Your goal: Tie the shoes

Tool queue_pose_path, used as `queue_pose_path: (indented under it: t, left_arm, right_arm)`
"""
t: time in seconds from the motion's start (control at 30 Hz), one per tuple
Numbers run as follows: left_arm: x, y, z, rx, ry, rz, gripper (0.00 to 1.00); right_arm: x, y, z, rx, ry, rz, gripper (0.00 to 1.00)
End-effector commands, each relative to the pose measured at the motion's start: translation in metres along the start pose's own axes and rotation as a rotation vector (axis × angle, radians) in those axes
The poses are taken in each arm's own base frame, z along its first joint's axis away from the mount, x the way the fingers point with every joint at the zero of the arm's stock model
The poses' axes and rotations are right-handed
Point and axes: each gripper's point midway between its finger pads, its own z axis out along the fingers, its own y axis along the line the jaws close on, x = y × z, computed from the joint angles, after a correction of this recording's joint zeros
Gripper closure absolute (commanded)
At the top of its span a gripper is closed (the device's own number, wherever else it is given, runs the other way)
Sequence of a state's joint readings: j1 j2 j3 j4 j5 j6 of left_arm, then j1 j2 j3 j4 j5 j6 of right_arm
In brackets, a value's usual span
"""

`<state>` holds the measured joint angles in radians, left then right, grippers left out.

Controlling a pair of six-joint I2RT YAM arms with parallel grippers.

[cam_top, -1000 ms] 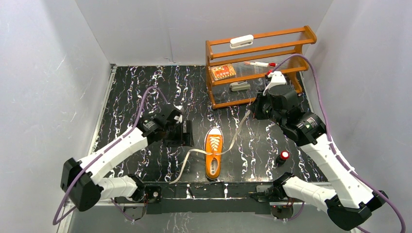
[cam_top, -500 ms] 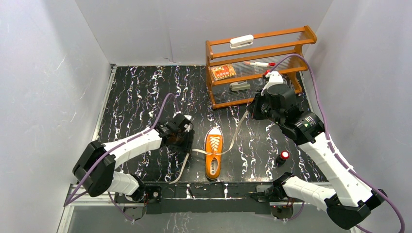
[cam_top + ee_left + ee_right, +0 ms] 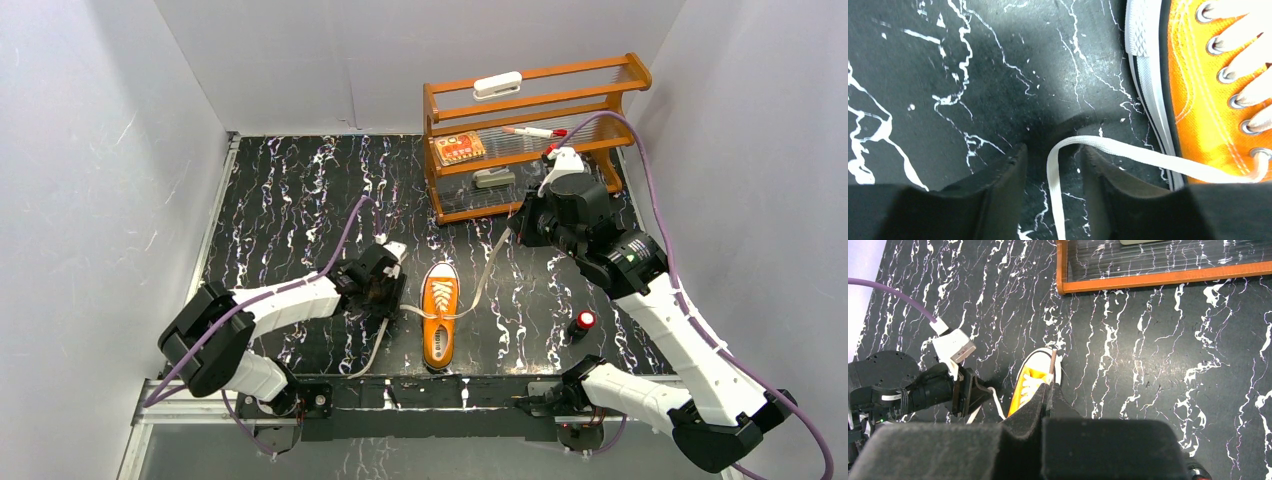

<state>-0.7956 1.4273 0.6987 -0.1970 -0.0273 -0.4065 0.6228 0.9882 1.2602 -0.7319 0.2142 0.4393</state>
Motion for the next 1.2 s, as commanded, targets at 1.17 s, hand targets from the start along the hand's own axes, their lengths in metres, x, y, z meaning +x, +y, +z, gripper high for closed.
queue_pose_path:
  t: [1.17]
  left_arm:
    - [-0.082, -0.044, -0.106, 0.137, -0.349, 0.141, 1.0]
  right_arm:
    - [-0.047, 0.131, 0.038, -0.576, 0.026, 0.023, 1.0]
